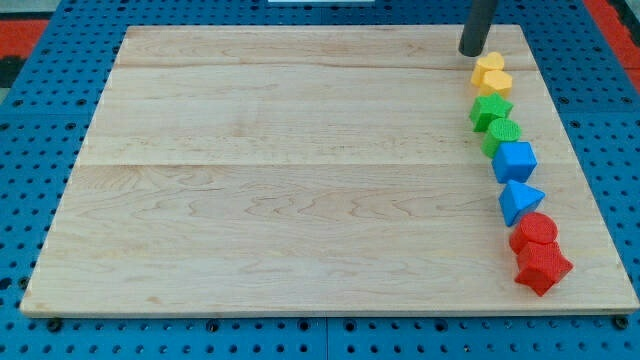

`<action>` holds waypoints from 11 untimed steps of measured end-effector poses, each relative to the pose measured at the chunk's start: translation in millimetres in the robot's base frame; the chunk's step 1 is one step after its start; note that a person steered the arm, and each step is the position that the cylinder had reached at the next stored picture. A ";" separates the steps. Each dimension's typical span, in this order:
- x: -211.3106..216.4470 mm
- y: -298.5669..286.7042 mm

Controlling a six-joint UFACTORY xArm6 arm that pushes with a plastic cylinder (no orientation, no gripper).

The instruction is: Push the heart towards left to the board

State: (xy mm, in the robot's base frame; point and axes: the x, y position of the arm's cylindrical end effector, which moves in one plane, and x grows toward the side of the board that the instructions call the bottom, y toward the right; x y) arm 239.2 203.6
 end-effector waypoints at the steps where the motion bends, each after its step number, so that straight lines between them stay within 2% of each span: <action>1: -3.2 45.5; 2: 1.5 126.4; 3: 39.3 133.7; 4: 59.4 74.2; 7: 22.8 -128.8; 8: 3.5 -108.3; 9: 7.5 -135.1; 10: 37.5 -127.1; 11: 42.6 -122.5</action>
